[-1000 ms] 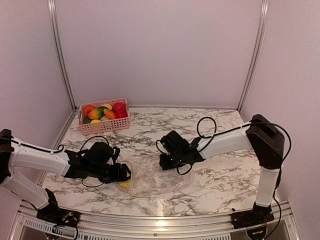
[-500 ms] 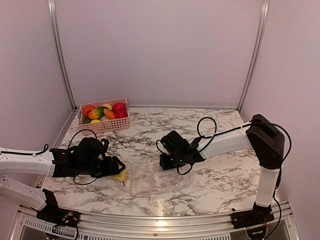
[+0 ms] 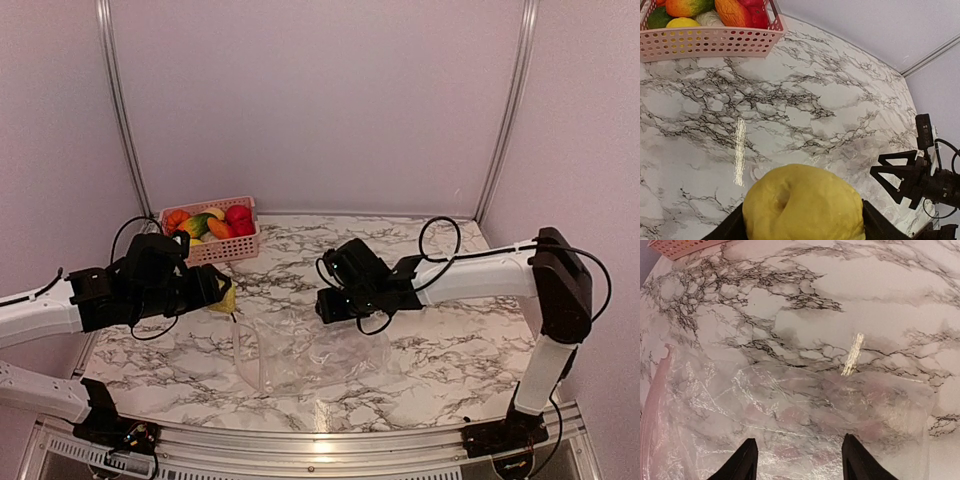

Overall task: Open the zip-top bag and remove the fake food
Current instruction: Place the fake fruit in the bin.

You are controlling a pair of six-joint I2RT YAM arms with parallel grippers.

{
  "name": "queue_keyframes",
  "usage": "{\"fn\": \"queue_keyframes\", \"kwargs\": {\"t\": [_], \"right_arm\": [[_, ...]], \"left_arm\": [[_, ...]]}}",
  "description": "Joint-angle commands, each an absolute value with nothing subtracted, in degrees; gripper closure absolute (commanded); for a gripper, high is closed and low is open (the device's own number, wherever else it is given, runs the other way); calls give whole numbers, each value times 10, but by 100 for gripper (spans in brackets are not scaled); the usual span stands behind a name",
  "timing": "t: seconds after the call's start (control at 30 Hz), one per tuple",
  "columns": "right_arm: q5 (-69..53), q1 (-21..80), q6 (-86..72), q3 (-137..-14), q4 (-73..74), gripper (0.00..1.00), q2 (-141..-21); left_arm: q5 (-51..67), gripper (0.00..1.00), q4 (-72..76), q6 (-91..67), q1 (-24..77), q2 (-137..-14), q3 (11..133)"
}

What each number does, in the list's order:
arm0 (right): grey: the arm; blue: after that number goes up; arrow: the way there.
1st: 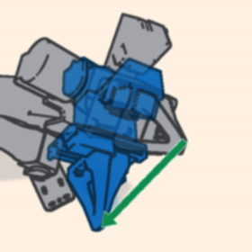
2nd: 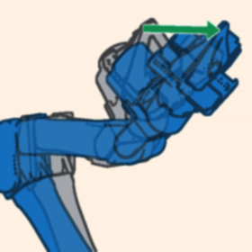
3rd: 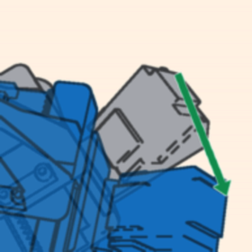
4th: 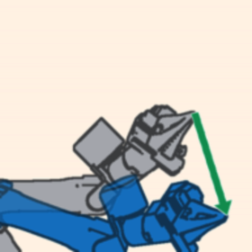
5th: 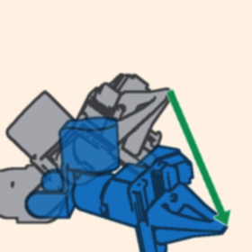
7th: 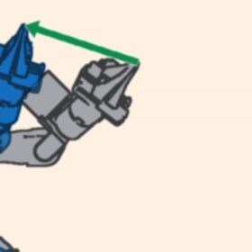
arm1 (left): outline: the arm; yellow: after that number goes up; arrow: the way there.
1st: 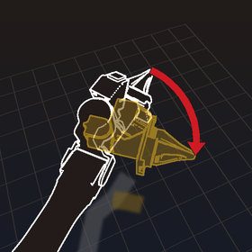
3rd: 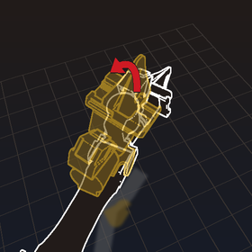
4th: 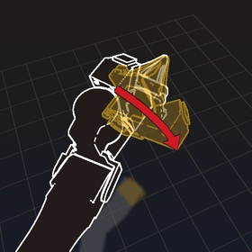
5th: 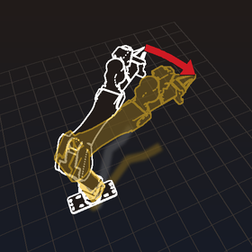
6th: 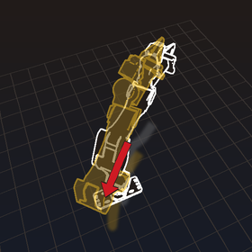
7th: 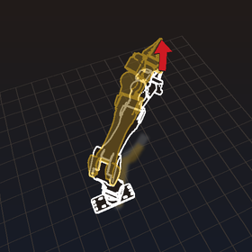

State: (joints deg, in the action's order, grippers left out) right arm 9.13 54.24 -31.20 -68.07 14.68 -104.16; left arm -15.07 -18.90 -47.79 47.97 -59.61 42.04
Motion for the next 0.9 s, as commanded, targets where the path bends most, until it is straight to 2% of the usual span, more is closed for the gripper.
{"fn": "queue_keyframes", "kwargs": {"t": [0.0,0.23,0.37,0.6,0.87], "right_arm": [[114,564,-299,-721,174,40,-994],[133,580,-299,-713,188,10,-940],[147,585,-305,-701,201,2,-913],[171,590,-317,-676,219,1,-855],[191,593,-329,-651,233,1,-807]], "left_arm": [[-151,45,-203,-426,430,-617,475],[-128,45,-169,-374,344,-682,563],[-118,45,-152,-355,295,-724,609],[-104,46,-138,-337,207,-810,666],[-89,46,-109,-342,110,-892,674]]}}
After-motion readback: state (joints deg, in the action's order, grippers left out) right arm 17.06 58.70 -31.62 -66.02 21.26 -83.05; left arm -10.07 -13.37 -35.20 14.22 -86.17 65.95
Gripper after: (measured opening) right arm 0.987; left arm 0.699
